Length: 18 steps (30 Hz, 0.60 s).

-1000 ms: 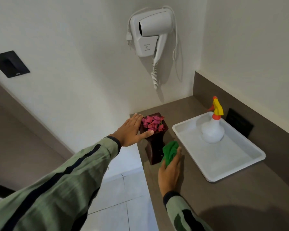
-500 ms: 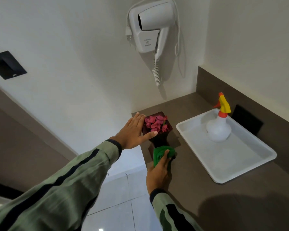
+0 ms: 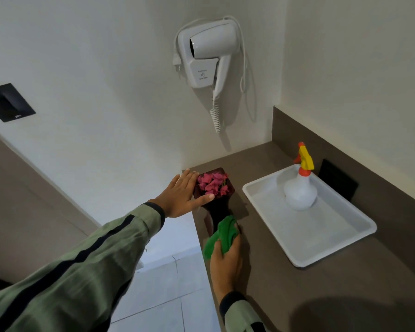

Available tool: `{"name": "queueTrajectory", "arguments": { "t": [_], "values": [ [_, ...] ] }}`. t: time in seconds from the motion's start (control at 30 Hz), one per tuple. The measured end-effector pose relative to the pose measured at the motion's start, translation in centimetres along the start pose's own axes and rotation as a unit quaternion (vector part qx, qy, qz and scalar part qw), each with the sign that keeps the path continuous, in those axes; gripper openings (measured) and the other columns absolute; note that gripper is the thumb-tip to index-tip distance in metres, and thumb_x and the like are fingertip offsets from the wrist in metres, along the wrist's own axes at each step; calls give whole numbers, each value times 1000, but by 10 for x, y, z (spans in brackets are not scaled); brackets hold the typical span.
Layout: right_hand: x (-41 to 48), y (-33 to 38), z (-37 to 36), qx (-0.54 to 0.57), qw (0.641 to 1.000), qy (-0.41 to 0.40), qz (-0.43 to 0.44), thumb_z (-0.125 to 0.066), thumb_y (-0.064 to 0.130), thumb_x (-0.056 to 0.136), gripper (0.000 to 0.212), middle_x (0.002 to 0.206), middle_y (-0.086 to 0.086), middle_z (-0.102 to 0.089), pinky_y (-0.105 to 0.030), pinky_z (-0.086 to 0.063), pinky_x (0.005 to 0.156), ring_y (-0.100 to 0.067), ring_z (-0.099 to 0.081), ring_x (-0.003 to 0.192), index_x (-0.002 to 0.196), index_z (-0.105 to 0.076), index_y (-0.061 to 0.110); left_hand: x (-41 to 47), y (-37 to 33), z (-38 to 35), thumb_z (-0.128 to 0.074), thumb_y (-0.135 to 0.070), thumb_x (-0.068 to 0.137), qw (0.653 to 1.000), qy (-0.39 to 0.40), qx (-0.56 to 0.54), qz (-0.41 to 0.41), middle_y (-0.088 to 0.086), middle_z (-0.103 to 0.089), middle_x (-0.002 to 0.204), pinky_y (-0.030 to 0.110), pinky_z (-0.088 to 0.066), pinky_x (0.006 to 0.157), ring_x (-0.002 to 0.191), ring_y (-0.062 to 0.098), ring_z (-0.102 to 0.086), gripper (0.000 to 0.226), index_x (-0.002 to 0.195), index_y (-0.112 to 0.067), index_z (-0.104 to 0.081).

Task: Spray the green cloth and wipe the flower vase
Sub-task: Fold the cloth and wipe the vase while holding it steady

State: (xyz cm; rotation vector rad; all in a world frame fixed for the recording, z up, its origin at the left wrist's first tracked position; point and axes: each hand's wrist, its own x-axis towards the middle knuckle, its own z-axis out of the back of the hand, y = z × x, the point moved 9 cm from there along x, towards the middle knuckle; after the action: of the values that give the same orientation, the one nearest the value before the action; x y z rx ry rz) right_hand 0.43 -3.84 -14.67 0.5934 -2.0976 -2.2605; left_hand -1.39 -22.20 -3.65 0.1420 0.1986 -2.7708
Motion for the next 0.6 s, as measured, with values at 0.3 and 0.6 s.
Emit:
{"name": "queueTrajectory", "arguments": {
  "t": [0.3, 0.6],
  "values": [
    [1, 50, -28, 54, 994, 32, 85, -66, 2, 82, 55, 128, -12, -50, -40, -53, 94, -28, -56, 114, 130, -42, 15, -3, -2, 3, -11, -92, 66, 1000, 13, -13, 8, 10, -8, 166, 42, 2, 121, 153, 22, 4, 122, 157, -11, -7],
    [28, 46, 53, 19, 993, 106, 39, -76, 3, 75, 46, 99, -2, -61, -2, -47, 54, 0, -57, 80, 110, -47, 13, -54, 4, 12, -37, -68, 87, 949, -258, -150, 103, 8, -42, 154, 44, -21, 117, 148, 27, -21, 79, 146, -15, -41]
  ]
}}
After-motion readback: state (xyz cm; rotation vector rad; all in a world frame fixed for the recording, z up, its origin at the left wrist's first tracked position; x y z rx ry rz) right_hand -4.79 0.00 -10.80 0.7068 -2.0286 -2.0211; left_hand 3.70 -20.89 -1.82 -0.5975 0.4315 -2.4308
